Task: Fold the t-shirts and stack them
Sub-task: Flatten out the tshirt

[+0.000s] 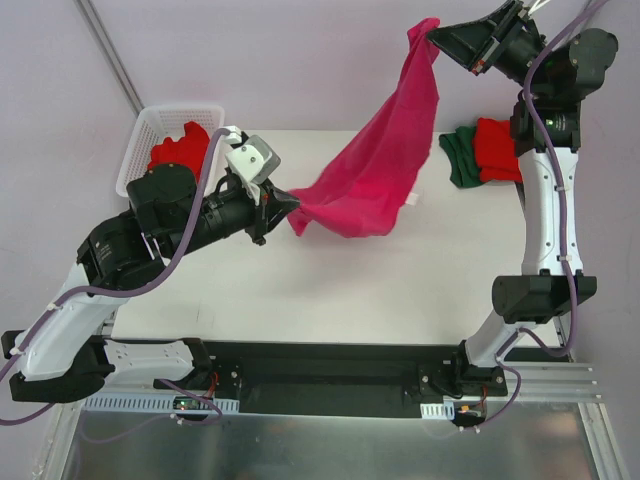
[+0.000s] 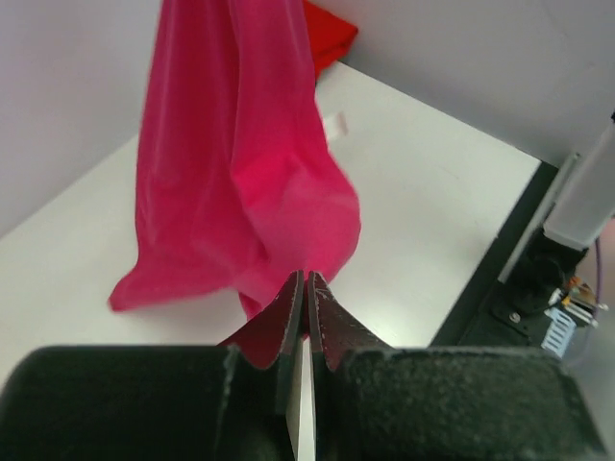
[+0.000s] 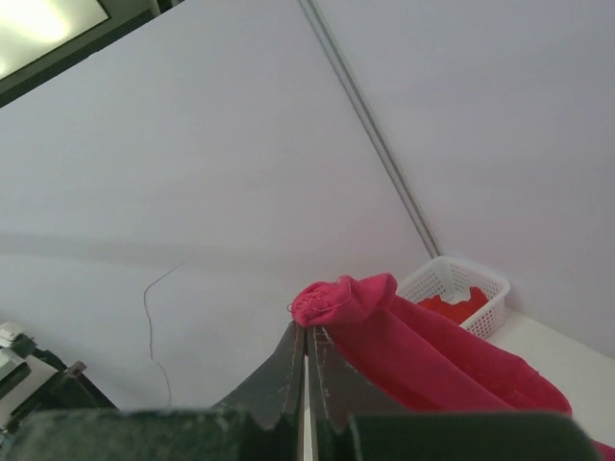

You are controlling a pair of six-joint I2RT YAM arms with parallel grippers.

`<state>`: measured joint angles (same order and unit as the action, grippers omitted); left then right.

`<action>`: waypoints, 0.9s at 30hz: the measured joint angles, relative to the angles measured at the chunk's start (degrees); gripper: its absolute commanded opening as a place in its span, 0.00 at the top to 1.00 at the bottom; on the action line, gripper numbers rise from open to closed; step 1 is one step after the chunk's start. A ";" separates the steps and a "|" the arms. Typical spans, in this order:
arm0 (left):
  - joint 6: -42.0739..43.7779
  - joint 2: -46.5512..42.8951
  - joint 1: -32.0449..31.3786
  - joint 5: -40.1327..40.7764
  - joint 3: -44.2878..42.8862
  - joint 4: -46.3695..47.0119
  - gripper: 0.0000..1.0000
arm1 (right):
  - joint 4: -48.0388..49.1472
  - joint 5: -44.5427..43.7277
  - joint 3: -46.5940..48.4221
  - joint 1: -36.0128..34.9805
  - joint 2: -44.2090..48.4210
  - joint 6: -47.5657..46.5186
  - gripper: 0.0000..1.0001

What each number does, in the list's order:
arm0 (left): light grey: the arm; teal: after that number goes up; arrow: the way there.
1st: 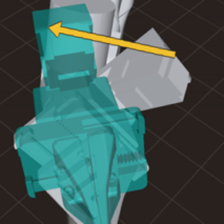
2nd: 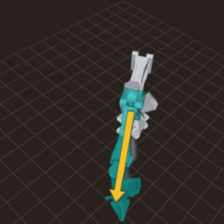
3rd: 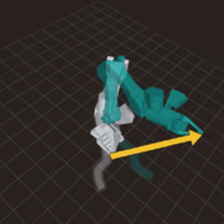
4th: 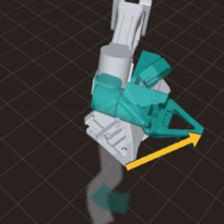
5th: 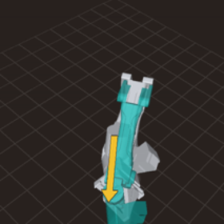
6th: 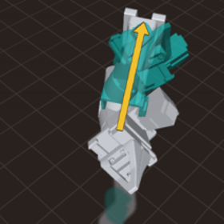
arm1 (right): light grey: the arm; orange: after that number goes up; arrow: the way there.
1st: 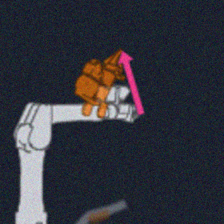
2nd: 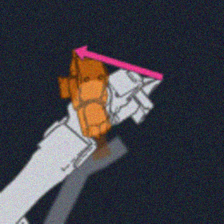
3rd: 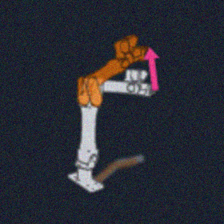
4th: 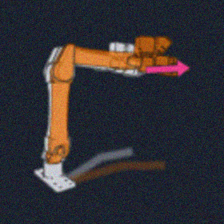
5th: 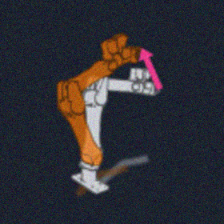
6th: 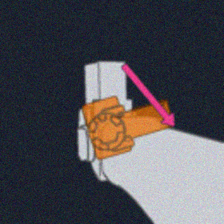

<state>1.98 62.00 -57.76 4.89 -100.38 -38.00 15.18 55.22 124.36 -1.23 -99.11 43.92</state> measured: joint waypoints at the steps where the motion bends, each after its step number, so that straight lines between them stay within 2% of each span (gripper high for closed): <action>1: -0.59 0.17 0.00 -0.90 0.96 0.00 1.00 | 0.52 0.28 -0.17 -0.04 0.79 -0.02 0.99; 5: -3.34 -1.27 0.00 -4.66 4.85 3.28 1.00 | 3.23 0.52 -7.19 -0.09 5.11 -0.42 0.99; 11: -8.79 -2.73 0.00 -10.75 13.00 8.70 1.00 | 1.05 0.17 -27.78 0.79 12.92 -4.85 0.99; 14: -10.03 -1.92 0.00 -11.47 15.96 9.70 1.00 | -2.60 -0.42 -29.77 0.76 12.59 -7.32 0.99; 18: -9.79 -1.97 0.13 -9.70 16.79 9.97 1.00 | -6.16 -0.76 -25.99 -0.02 9.44 -9.94 0.99; 27: -0.17 -5.97 2.01 5.62 12.81 10.25 1.00 | -9.70 -1.64 -2.82 -4.57 -8.90 -11.85 0.99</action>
<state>1.80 56.03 -55.75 10.50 -87.57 -27.75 5.48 53.58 121.54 -5.80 -108.01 32.08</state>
